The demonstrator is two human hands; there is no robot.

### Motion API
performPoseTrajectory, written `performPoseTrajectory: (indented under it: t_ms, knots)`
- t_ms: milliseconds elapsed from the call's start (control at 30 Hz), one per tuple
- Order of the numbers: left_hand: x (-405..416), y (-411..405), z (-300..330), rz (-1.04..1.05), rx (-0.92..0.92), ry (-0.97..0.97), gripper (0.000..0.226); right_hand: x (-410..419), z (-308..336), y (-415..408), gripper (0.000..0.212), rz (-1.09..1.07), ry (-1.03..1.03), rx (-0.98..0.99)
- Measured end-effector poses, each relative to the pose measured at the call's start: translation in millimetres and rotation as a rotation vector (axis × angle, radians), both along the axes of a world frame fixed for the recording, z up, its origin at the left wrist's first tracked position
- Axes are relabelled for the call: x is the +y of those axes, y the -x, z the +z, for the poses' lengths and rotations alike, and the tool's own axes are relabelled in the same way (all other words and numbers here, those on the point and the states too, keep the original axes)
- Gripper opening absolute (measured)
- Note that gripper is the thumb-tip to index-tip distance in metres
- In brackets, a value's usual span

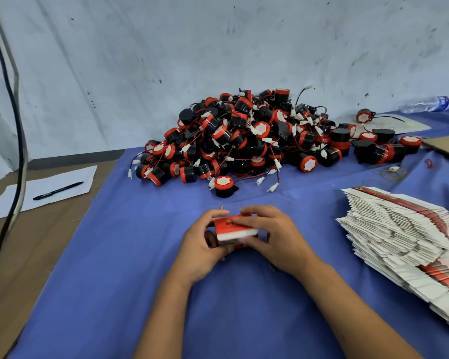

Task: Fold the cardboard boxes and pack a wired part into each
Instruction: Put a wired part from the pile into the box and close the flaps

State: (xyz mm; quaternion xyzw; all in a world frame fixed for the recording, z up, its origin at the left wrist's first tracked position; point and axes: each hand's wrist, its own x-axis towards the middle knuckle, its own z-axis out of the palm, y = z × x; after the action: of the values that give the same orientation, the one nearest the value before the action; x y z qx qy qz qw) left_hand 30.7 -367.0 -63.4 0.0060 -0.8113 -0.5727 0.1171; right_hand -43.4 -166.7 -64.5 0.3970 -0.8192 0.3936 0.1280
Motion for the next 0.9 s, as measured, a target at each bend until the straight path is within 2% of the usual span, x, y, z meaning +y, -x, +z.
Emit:
performPoseTrajectory:
  t_ms: [100, 167, 233, 433, 533, 600, 700, 767, 833, 900]
  knots:
    - [0.1, -0.8, 1.4, -0.005, 0.000, 0.002, 0.077, -3.8, 3.9, -2.4, 0.030, -0.035, 0.129, -0.064]
    - [-0.3, -0.7, 0.9, -0.013, -0.005, -0.005, 0.077, -6.8, 2.5, -3.3, 0.032, -0.004, 0.086, -0.141]
    - [-0.9, -0.6, 0.9, -0.012, -0.010, -0.019, 0.077, -9.5, 1.7, -3.7, 0.030, -0.002, 0.036, -0.132]
    - [-2.8, 0.5, -0.2, -0.011, -0.003, -0.002, 0.076, -8.5, 0.7, -3.8, 0.030, -0.037, 0.137, -0.157]
    - [0.4, -0.1, -1.2, -0.008, 0.012, -0.027, 0.064, -8.8, 0.4, -6.9, 0.019, -0.076, 0.259, -0.111]
    - [2.0, -1.6, -0.6, -0.002, 0.037, -0.041, 0.054, -9.5, 1.9, -8.5, 0.014, -0.058, 0.267, -0.101]
    - [2.9, -4.6, 0.5, 0.106, 0.156, 0.013, 0.033, -7.3, 4.2, -8.9, 0.011, -0.033, 0.226, -0.082]
    - [5.2, -5.5, 0.2, 0.139, 0.213, -0.024, 0.022, -5.5, 5.5, -10.3, 0.009, -0.040, 0.188, -0.030]
    - [9.0, -5.8, -0.6, 0.152, 0.226, -0.046, 0.018, -5.2, 8.0, -11.9, 0.006, -0.058, 0.137, 0.033]
    - [13.3, -5.4, -0.3, 0.178, 0.253, 0.014, 0.018, -4.5, 12.2, -11.7, 0.004, -0.077, 0.093, 0.089]
